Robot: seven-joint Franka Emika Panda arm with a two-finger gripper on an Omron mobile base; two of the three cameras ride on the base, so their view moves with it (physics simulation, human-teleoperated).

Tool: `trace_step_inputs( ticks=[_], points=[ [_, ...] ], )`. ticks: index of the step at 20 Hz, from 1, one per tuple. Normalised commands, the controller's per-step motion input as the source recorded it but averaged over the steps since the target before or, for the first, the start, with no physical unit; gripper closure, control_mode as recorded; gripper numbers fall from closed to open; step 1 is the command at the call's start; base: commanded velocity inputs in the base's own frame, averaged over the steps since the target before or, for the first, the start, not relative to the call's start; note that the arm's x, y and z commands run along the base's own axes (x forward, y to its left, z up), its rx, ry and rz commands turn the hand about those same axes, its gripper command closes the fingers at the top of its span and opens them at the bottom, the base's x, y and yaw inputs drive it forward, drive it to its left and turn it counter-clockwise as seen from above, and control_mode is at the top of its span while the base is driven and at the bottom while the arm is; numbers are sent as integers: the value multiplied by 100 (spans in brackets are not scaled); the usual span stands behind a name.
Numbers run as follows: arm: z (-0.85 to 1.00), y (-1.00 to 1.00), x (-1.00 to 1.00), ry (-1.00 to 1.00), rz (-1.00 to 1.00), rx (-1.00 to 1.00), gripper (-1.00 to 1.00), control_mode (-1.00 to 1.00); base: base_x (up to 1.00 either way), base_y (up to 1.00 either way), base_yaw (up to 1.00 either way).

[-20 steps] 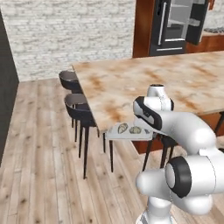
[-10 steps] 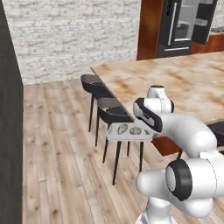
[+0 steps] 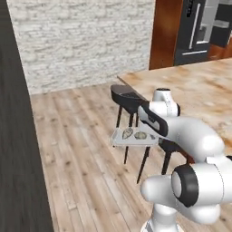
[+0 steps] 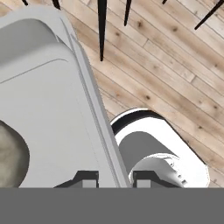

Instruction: Place two dumplings into each of the tupperware containers and then place the containers in the fridge.

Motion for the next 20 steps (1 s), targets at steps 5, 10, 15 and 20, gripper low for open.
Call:
trace_step_inputs(
  ticks=[5, 10, 15, 20],
  points=[
    [0, 0, 0, 0, 0, 0, 100, 100, 100, 100, -11],
    [0, 0, 0, 0, 0, 0, 100, 100, 100, 100, -9],
    [0, 0, 0, 0, 0, 0, 100, 100, 100, 83, -1],
    [0, 0, 0, 0, 0, 0, 100, 100, 100, 17, -1]
  ],
)
